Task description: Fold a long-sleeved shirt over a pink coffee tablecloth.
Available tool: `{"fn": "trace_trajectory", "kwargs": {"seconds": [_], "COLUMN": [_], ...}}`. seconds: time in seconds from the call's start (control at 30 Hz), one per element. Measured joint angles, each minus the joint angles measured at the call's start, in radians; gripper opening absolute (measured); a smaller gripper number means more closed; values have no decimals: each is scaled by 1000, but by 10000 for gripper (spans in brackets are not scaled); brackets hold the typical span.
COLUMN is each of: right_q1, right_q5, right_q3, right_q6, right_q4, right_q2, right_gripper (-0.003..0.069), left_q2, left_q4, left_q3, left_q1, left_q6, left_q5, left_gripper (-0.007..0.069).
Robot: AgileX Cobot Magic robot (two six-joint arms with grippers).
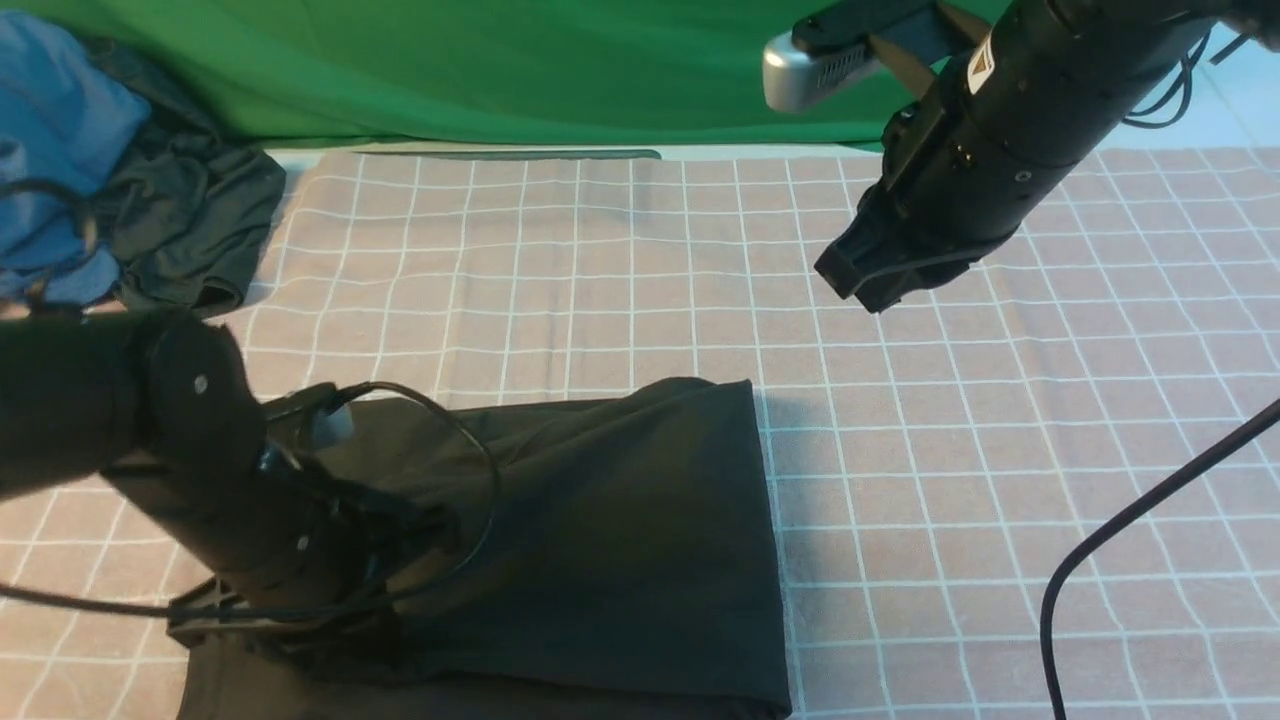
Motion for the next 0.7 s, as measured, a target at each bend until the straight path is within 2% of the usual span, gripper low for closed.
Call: {"fn": "trace_trajectory", "kwargs": {"seconds": [0.23,0.4,0.57,0.7], "right_q1": [0,0,0,0], "right_q5": [-6,-14,-17,-16], "right_q3": [0,0,0,0], "right_q6": [-90,-118,-123,-126], "right_q4": [126,157,162,163], "right_q2": [0,0,0,0], "right_gripper": [38,38,38,38], "left_q2": [-109,-212,-191,-131], "left_q4": [46,69,200,258], "left_q3": [15,1,19,64], "left_q1": [0,0,3,51], "left_q6": [-36,-63,-180,-240], "left_q5": [3,14,1,9], "left_gripper": [13,13,13,13]}}
